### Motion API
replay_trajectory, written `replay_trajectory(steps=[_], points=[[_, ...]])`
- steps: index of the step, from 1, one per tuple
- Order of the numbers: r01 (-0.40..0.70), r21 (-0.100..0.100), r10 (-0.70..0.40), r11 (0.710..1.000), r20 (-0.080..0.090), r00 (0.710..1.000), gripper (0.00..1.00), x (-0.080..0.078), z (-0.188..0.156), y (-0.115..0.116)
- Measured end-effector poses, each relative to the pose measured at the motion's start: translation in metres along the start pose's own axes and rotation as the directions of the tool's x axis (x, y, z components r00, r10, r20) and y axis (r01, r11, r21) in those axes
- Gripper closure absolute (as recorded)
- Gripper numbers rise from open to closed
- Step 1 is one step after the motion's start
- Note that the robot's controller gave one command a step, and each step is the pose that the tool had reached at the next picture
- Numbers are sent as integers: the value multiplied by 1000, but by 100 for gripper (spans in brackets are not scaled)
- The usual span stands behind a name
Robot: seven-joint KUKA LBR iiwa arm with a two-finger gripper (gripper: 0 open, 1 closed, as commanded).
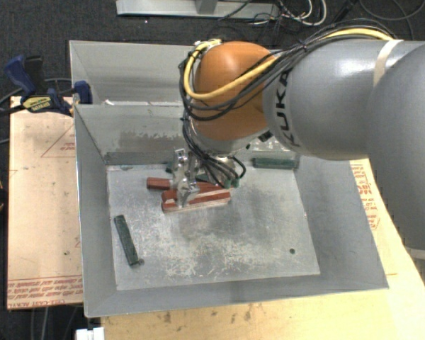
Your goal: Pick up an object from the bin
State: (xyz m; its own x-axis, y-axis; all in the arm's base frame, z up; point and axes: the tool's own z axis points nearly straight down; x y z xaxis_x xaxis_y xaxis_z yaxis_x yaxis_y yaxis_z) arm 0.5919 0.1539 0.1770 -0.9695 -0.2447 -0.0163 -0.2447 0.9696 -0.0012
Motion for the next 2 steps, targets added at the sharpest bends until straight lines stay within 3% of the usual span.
replay_trajectory(steps=[1, 2], points=[[4, -8, -4, 1000, -10, 1000, 100, 31, 66, -3], [-45, -1, 45, 999, -13, 999, 100, -26, -124, 14]])
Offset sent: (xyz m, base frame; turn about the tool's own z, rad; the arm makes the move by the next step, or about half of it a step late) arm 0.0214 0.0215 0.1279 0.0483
